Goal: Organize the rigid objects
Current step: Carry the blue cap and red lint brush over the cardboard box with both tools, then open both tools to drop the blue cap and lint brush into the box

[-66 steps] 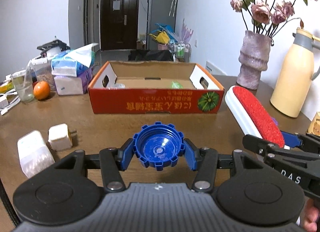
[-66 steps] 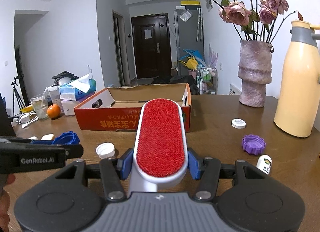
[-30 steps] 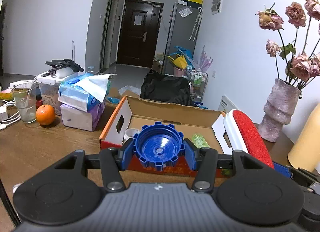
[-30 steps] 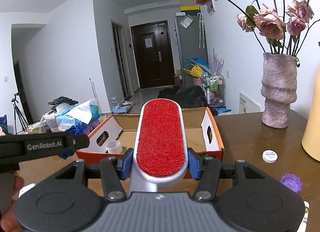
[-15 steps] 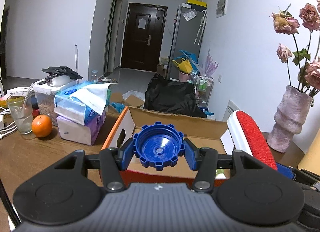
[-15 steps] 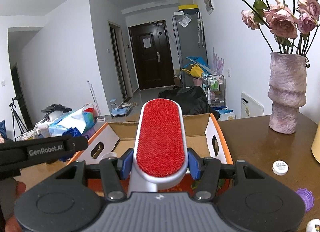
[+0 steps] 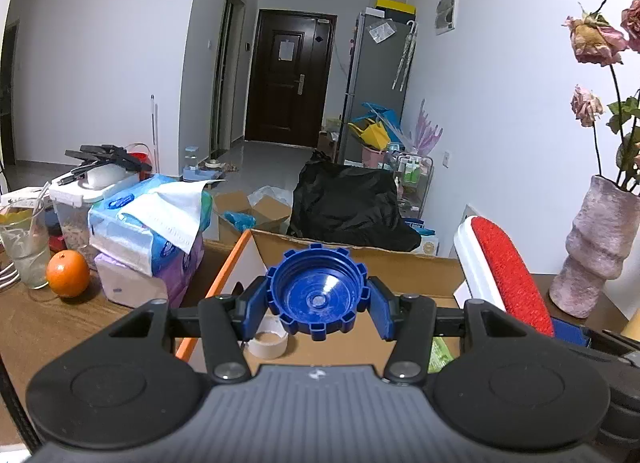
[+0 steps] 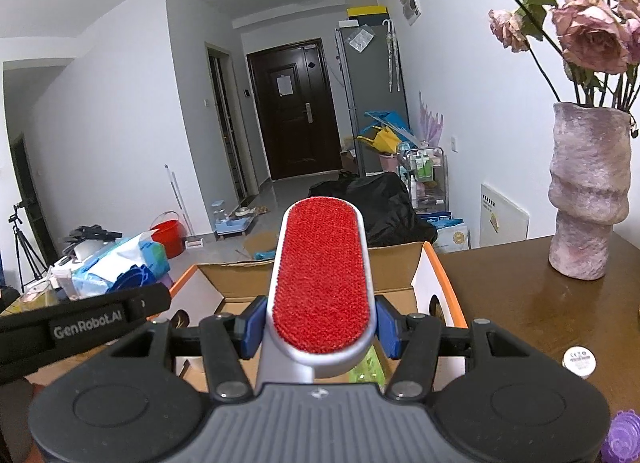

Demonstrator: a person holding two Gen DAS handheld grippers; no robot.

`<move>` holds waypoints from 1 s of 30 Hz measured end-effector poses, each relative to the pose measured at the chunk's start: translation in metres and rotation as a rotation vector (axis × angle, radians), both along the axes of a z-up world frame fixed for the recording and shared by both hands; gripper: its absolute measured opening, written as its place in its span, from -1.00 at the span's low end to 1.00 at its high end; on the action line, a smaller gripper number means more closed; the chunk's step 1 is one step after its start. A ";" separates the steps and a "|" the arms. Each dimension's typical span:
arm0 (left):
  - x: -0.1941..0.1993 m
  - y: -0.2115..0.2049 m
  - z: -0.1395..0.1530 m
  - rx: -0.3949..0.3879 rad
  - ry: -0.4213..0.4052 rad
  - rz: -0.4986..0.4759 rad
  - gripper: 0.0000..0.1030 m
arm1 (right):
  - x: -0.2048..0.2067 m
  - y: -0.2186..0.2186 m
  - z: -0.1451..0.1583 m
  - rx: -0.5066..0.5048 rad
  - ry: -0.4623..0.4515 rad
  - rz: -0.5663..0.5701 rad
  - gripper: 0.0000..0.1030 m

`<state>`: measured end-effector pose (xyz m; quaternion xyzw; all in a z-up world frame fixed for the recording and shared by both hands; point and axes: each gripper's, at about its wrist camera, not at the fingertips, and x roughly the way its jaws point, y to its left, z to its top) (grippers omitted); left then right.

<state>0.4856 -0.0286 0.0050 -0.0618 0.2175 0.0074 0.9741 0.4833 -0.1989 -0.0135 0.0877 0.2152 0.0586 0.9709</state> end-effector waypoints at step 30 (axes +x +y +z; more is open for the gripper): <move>0.074 0.000 -0.037 0.094 0.099 0.064 0.05 | 0.085 0.008 -0.024 -0.066 0.191 -0.066 0.06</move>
